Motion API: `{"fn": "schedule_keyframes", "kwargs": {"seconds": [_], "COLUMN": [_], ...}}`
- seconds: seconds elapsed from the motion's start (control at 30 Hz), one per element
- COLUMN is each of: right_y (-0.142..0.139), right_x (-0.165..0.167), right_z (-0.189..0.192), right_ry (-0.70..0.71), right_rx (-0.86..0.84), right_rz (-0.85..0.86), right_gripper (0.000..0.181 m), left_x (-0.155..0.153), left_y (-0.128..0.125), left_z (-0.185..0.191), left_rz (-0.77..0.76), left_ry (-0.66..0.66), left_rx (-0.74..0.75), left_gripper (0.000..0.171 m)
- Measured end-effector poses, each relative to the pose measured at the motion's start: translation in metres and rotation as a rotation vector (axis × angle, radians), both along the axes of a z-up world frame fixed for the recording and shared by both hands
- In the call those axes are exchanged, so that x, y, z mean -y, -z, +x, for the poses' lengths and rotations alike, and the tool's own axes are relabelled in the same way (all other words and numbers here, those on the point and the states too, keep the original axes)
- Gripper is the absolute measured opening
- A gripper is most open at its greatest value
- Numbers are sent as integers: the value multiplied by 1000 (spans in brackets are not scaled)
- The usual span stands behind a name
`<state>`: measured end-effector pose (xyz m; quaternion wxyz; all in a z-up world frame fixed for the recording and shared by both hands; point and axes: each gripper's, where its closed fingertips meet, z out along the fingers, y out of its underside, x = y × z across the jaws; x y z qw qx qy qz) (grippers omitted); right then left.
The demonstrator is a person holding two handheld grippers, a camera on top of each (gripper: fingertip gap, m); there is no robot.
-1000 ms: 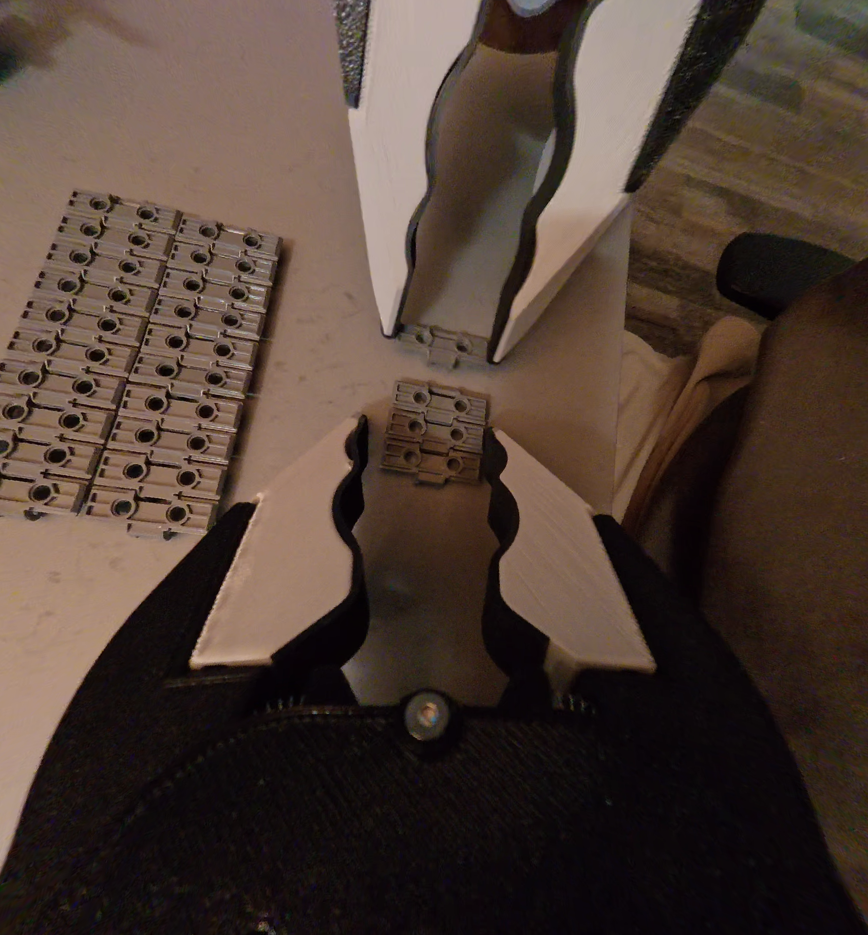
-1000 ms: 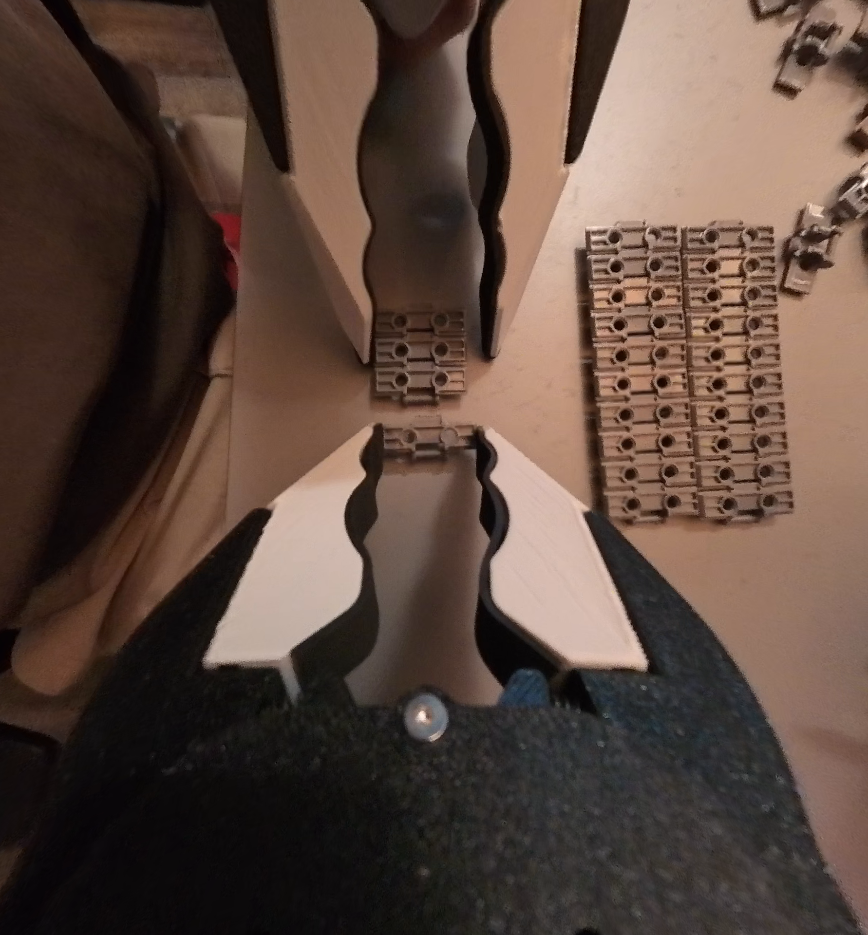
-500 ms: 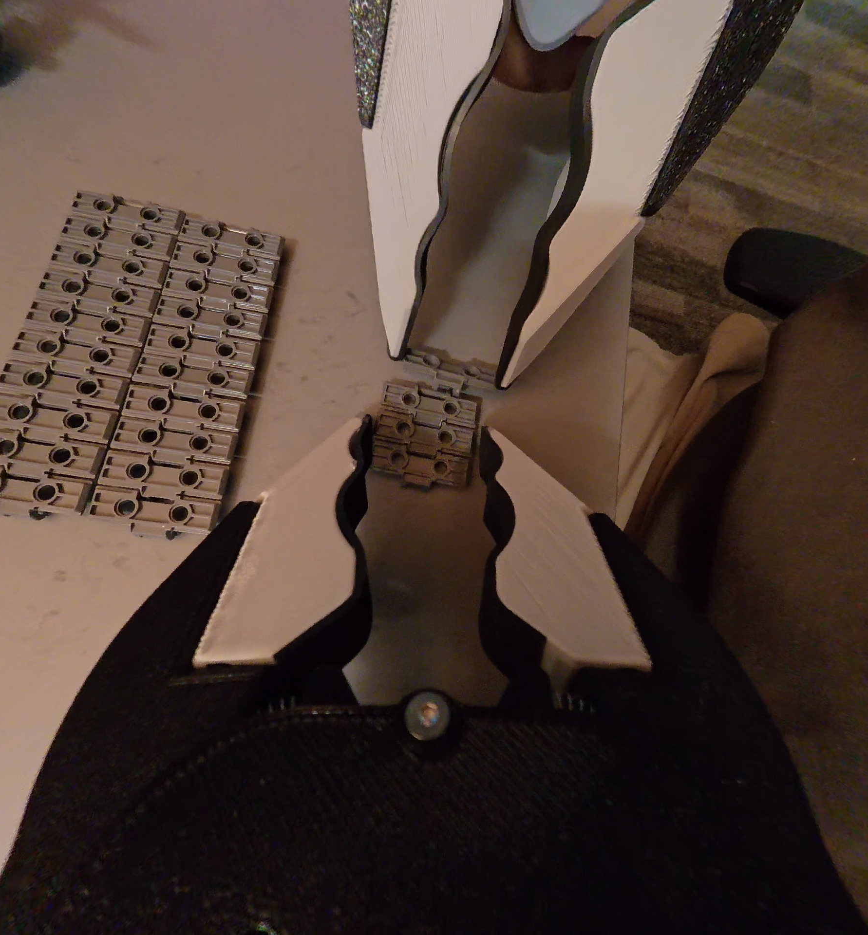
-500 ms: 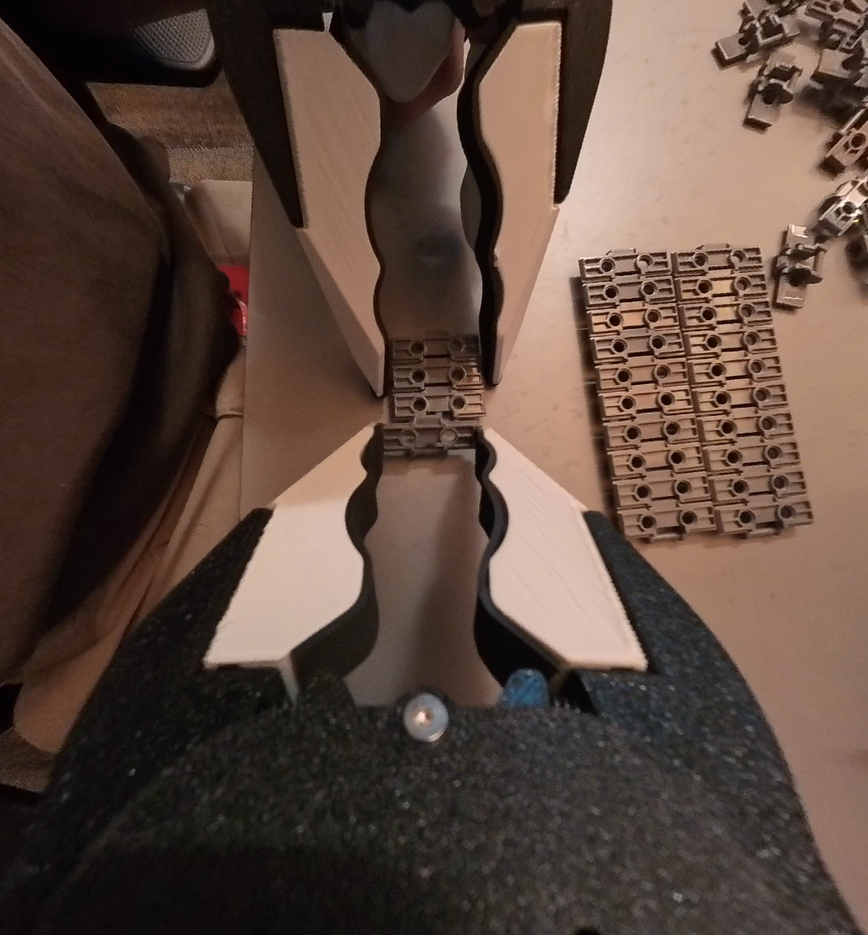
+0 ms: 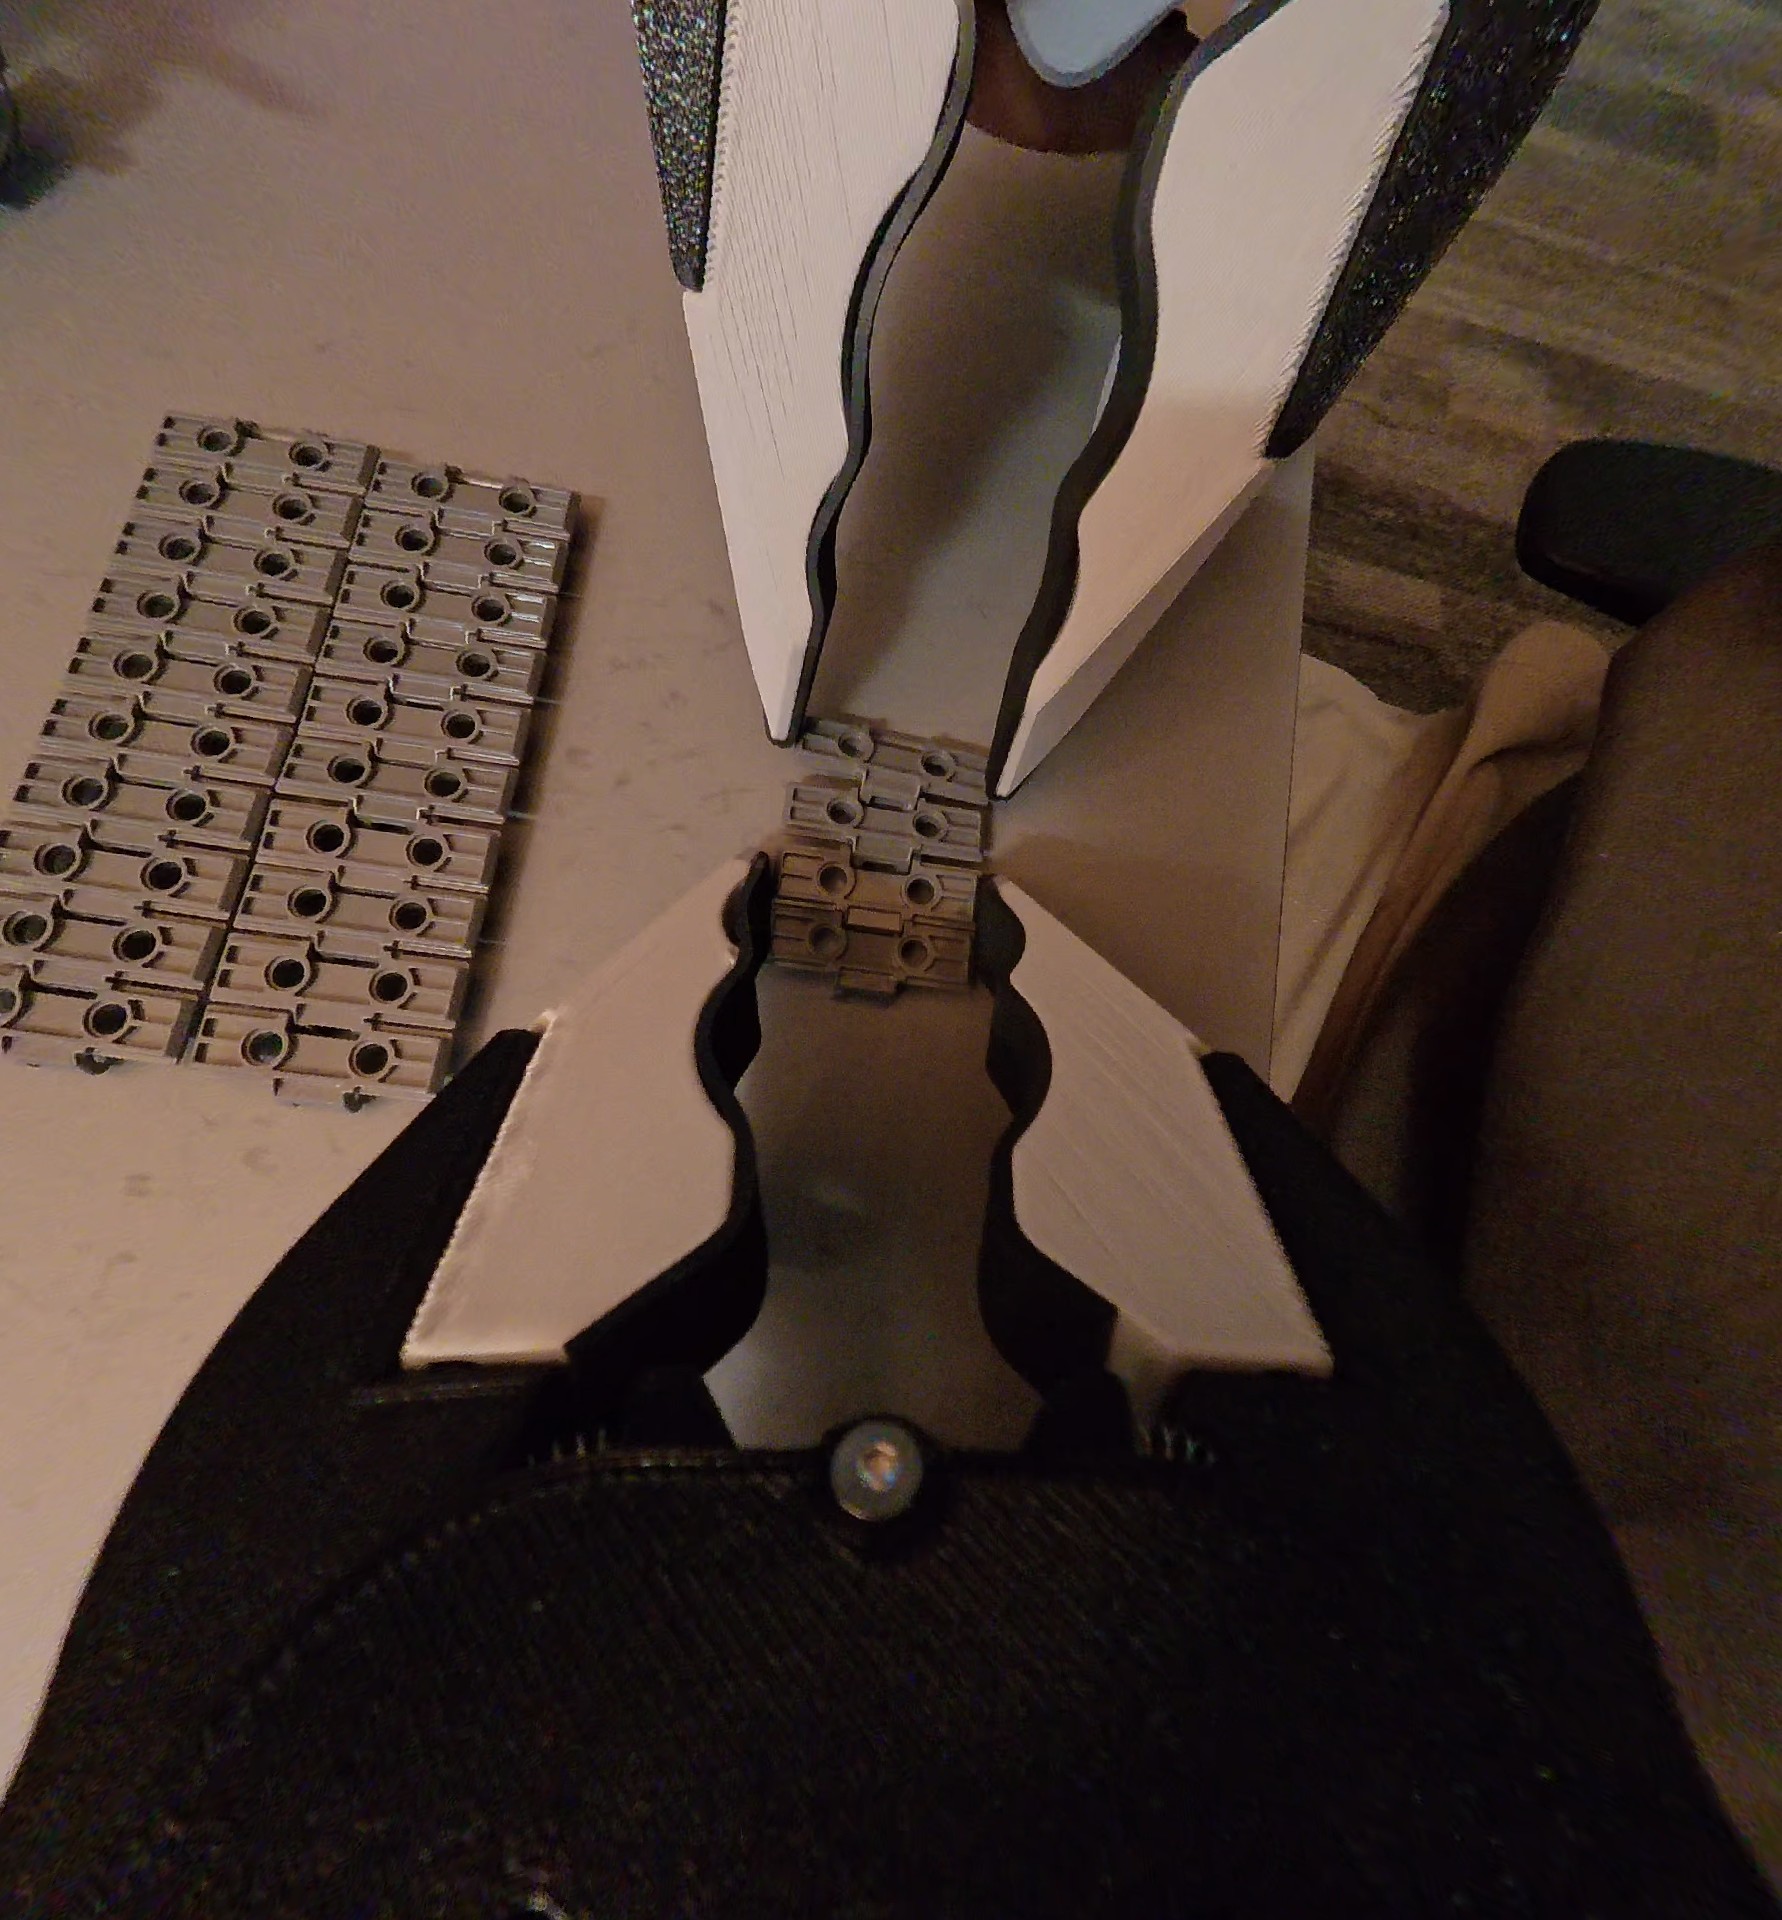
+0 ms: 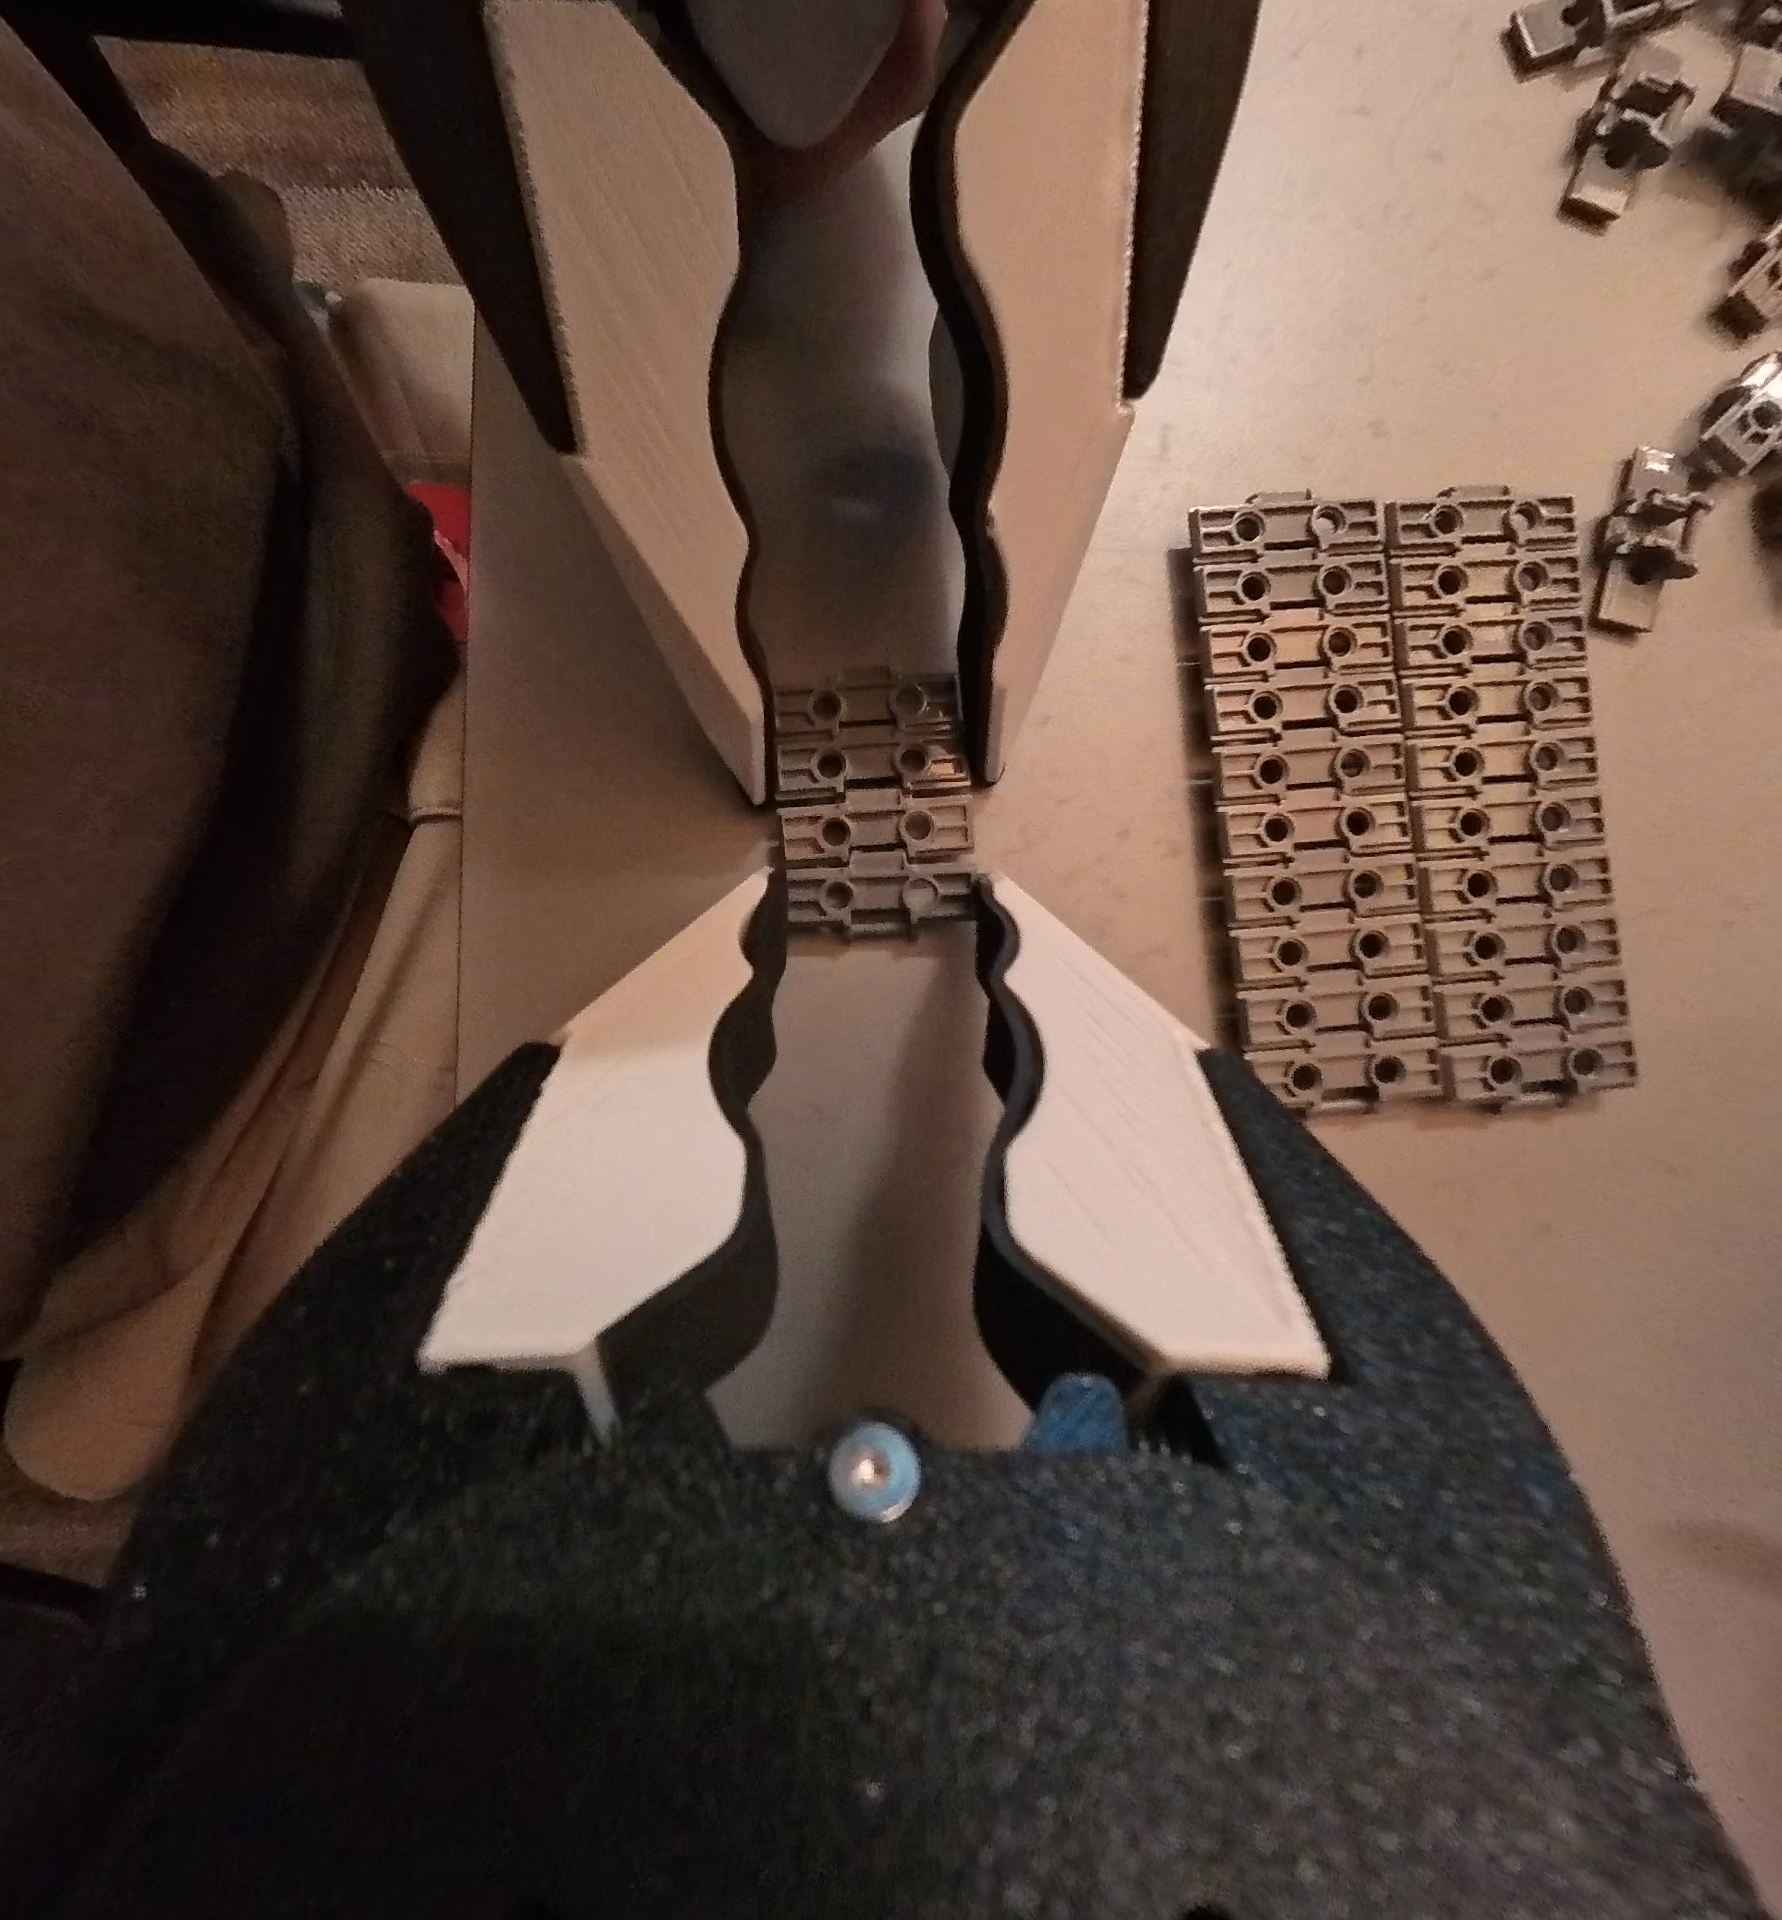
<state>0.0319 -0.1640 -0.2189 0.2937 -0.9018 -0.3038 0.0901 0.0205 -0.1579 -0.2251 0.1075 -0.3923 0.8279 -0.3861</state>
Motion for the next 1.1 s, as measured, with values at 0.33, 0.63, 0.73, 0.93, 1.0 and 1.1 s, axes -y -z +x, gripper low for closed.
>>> {"fn": "schedule_keyframes", "kwargs": {"seconds": [0.33, 0.63, 0.73, 0.93, 1.0, 1.1], "right_y": [-15, 0, 0, 1, 2, 2], "right_x": [-4, -3, -3, -3, -3, -3], "right_z": [8, 4, 4, 4, 4, 4], "right_ry": [130, 124, 119, 160, 158, 153], "right_rx": [-60, -20, 38, 74, 111, 184], "right_rz": [74, 10, -5, -35, -33, -47], "right_gripper": [0, 0, 0, 0, 0, 0], "left_x": [0, 0, 0, 0, 0, 1], "left_y": [0, 1, 1, 0, 0, 0], "left_z": [0, 0, 0, 0, 0, 0], "left_rz": [-2, 6, 6, 2, 3, 4], "left_ry": [0, 0, 0, 0, 2, 6], "left_rx": [-2, 2, 1, -1, 0, 2], "left_gripper": [36, 36, 36, 36, 36, 35]}}
